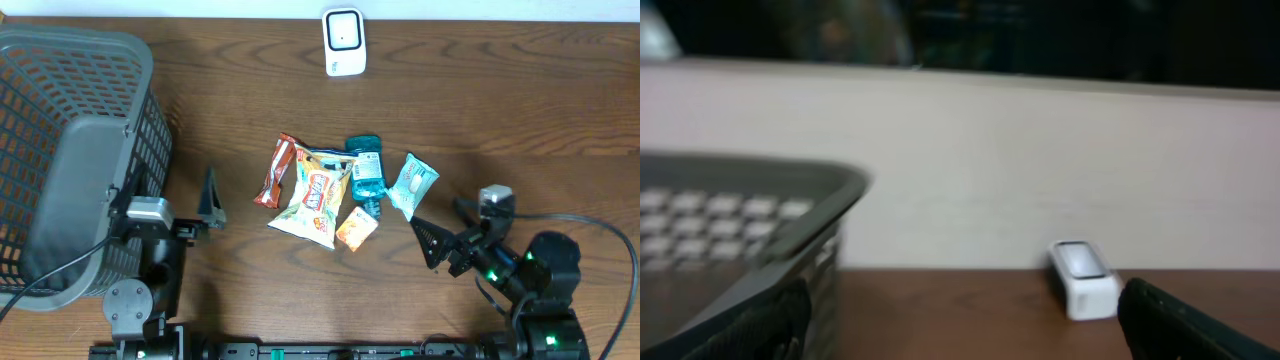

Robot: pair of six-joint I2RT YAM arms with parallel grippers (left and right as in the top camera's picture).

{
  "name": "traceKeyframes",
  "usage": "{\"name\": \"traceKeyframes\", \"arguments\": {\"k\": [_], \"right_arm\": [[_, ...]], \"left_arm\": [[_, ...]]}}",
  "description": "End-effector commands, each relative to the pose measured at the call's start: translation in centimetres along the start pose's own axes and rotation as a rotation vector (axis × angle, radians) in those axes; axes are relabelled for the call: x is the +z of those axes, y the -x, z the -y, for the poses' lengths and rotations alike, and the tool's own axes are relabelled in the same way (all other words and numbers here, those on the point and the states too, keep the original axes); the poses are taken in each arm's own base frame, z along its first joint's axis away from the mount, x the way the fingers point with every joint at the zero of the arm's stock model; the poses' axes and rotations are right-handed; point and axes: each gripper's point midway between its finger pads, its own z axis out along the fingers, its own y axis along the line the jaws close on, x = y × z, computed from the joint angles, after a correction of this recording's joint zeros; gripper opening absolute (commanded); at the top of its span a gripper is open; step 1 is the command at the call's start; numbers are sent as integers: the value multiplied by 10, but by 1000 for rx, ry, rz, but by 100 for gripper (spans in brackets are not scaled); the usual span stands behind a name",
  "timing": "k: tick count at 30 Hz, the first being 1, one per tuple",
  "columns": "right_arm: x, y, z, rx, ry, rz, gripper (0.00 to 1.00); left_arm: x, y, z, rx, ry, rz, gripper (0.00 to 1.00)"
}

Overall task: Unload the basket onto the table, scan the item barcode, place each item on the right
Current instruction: 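Reach the right gripper toward the tissue pack among the items, then grasp the Kleenex tissue pack with the right gripper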

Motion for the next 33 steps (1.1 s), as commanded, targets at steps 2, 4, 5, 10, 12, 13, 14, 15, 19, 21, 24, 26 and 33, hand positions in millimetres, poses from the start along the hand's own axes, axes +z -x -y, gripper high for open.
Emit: {"name": "traceKeyframes", "arguments": {"k": [2,4,5,10,12,13,14,15,19,21,24,26,33], "right_arm": [[2,-7,-41,-8,184,-118,99],[-3,-10,-68,-17,343,-149,99],[-7,-11,-79,-26,410,-157,99],[-12,-6,-91,-3,480,-155,99],[-12,-3,-92,-10,483,-143,99],[-12,-1,-93,-34,487,-132,99],[-12,-1,-93,-50,489,-127,99],[-12,-1,-93,-53,490,-128,99],[1,-4,-82,-39,421,-143,99],[13,-8,-72,-34,343,-160,99],[32,-17,-62,-41,247,-205,99],[44,-26,-58,-68,185,-257,99],[74,-44,-36,-239,-119,-461,99]], "left_arm": [[-3,10,31,40,-177,24,98],[-4,3,33,33,-192,-4,98],[-4,-1,35,28,-205,-23,98],[-10,-29,48,-7,-287,-140,98],[-12,-41,47,-23,-284,-191,98],[-13,-47,47,-31,-281,-217,98],[-14,-54,46,-39,-275,-245,98],[-16,-60,46,-49,-272,-273,98],[-22,-82,45,-78,-264,-367,98],[-24,-87,44,-85,-260,-389,98],[-26,-91,44,-90,-257,-408,98],[-26,-91,44,-91,-256,-410,98],[-26,-92,44,-92,-256,-413,98]]}}
